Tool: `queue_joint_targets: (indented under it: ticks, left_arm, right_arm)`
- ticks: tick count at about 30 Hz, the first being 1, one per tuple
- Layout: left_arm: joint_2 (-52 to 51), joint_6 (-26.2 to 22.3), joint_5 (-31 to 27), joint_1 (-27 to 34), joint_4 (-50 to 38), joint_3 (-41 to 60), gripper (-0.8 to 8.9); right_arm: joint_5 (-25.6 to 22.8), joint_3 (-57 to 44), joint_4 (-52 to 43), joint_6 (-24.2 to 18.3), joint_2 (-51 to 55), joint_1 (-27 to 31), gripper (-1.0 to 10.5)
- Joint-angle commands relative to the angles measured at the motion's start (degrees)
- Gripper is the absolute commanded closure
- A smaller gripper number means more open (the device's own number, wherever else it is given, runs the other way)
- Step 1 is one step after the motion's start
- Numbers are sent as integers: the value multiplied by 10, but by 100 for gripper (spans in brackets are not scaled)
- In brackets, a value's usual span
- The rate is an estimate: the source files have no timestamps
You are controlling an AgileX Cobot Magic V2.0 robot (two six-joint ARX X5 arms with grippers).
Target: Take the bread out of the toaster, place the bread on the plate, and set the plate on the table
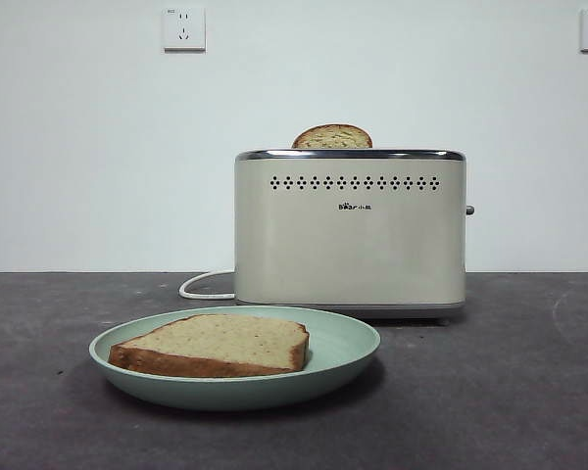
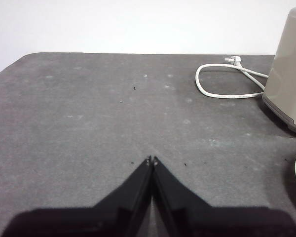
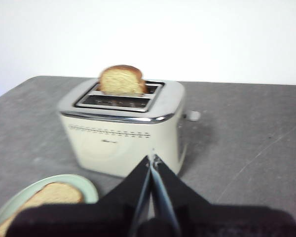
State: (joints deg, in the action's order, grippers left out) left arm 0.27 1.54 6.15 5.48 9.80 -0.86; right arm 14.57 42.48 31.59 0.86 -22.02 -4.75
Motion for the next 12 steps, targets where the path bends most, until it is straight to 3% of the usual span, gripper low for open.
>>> queue_joint_targets:
  ticks: [1,6,12]
  left_arm:
    - [-1,2,-1,2,-3,7,817]
    - [-1,2,-1,2,-3,7,817]
    - [-1,2,0,2,-3,7,817]
  right_arm:
    - [0,-118,-101,-4,43,8,945]
    - [-16,-273,-235,-4,111,10,945]
    - [-50,-377,-264,8,184,10,945]
